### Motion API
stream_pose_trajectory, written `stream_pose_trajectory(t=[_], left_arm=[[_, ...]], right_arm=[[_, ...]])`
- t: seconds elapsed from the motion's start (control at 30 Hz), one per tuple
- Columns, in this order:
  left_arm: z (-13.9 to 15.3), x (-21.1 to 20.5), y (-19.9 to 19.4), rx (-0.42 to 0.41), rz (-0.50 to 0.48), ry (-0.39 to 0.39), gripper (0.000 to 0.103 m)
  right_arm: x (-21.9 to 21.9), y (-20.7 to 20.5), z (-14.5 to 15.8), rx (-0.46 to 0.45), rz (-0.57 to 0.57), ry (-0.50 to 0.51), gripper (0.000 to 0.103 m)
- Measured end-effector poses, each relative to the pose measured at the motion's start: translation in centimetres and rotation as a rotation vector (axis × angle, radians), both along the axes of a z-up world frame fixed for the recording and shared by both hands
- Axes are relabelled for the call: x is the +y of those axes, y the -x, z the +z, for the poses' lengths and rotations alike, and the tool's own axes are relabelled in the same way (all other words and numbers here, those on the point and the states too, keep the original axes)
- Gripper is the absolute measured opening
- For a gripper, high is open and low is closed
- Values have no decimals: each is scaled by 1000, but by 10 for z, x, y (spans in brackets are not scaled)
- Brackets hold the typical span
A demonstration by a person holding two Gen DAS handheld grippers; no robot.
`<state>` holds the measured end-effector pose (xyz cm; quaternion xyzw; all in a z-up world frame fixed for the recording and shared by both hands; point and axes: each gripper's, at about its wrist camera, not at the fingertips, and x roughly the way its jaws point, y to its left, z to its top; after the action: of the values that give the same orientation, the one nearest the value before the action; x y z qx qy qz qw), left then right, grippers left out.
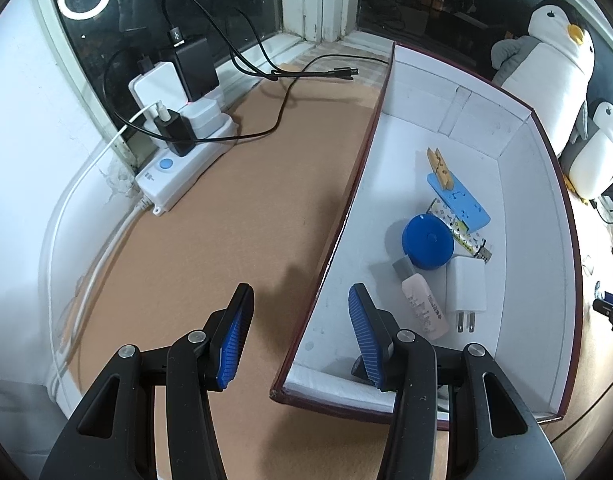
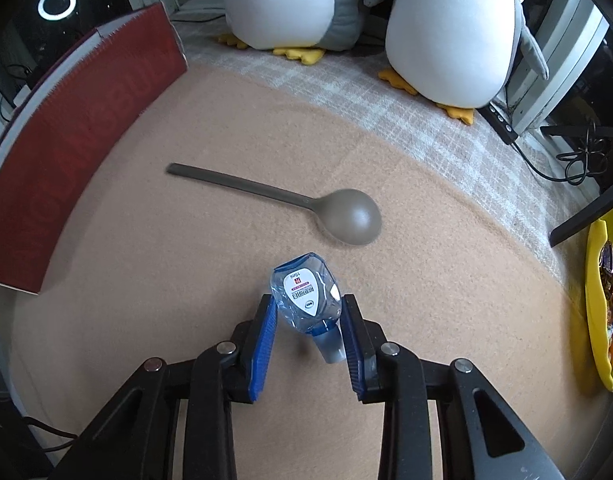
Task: Organize rigid objects
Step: 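Carry the eye-drop bottle with the right tool and release it into the box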
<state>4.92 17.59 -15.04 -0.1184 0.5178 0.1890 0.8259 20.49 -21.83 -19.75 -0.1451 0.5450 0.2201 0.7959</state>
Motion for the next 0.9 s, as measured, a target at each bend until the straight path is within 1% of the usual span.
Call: stream_pose_trajectory(t=[0.17, 0.23, 0.37, 0.4, 0.73, 0.9], left_arm=[[-1, 2, -3, -8, -7, 0, 48], [-1, 3, -5, -13, -11, 3, 43], [-2, 4, -9, -20, -21, 3, 39], [-3, 4, -10, -21, -24, 5, 36], [-7, 11, -16, -37, -31, 25, 20], [-10, 13, -18, -44, -44, 41, 16]], right_arm=[[11, 12, 24, -35, -1, -52, 29], [20, 15, 33, -50, 11, -67, 29], [43, 21, 52, -74, 41, -100, 29], [50, 23, 57, -79, 50, -111, 29], [118, 40, 88, -101, 141, -191, 29], [150, 50, 100, -106, 191, -214, 29]])
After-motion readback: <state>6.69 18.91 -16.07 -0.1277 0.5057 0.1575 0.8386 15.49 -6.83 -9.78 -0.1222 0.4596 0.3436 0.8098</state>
